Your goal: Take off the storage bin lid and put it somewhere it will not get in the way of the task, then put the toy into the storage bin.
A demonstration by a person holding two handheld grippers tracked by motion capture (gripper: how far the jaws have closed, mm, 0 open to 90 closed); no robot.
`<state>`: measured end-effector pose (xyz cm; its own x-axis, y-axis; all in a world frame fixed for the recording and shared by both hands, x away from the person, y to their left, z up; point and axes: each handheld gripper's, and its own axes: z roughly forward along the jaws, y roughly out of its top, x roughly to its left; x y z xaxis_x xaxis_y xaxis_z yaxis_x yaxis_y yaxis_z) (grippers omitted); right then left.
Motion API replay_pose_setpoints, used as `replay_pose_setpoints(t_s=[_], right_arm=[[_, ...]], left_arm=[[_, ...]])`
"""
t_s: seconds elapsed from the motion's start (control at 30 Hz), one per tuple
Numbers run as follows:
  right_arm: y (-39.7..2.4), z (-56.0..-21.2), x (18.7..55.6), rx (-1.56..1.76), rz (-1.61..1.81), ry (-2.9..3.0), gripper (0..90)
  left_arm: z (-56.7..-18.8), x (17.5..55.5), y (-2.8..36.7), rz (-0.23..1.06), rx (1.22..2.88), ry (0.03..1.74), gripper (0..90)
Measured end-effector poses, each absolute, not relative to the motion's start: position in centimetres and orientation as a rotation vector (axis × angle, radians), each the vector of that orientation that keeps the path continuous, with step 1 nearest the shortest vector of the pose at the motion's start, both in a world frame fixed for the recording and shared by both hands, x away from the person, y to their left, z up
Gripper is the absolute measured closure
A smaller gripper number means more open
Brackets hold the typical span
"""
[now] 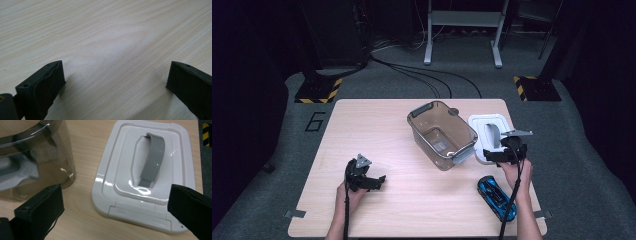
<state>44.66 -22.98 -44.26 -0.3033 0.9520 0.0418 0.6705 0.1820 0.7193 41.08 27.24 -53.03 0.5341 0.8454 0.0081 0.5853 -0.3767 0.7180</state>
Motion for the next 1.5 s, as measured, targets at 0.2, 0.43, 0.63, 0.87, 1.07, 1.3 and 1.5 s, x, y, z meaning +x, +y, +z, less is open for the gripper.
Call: replay_pose_setpoints(t_s=[0.2, 0.43, 0.63, 0.87, 1.07, 1.3, 1.5], right_arm=[[-22.7, -44.1, 43.0, 1.484, 0.92, 2.077, 0.0], [-22.4, -44.2, 41.7, 1.435, 0.903, 2.139, 0.0], [-22.4, -44.3, 40.8, 1.443, 0.953, 2.146, 0.0], [-21.9, -44.9, 40.4, 1.44, 0.911, 2.199, 0.0], [-21.6, -45.3, 39.9, 1.414, 0.878, 2.241, 0.0], [-21.0, -45.9, 39.4, 1.393, 0.844, 2.299, 0.0], [-20.5, -46.9, 39.3, 1.399, 0.797, 2.371, 0.0]], left_arm=[[-53.1, 41.1, 27.3, 0.502, 2.105, 1.145, 1.4], [-53.0, 41.0, 27.3, 0.495, 2.113, 1.142, 1.4], [-53.0, 41.0, 27.3, 0.495, 2.114, 1.139, 1.4], [-53.0, 41.0, 27.3, 0.495, 2.115, 1.139, 1.4], [-53.0, 41.0, 27.3, 0.492, 2.125, 1.137, 1.4], [-53.0, 41.0, 27.3, 0.491, 2.12, 1.138, 1.4], [-53.0, 41.0, 27.3, 0.492, 2.121, 1.137, 1.4]])
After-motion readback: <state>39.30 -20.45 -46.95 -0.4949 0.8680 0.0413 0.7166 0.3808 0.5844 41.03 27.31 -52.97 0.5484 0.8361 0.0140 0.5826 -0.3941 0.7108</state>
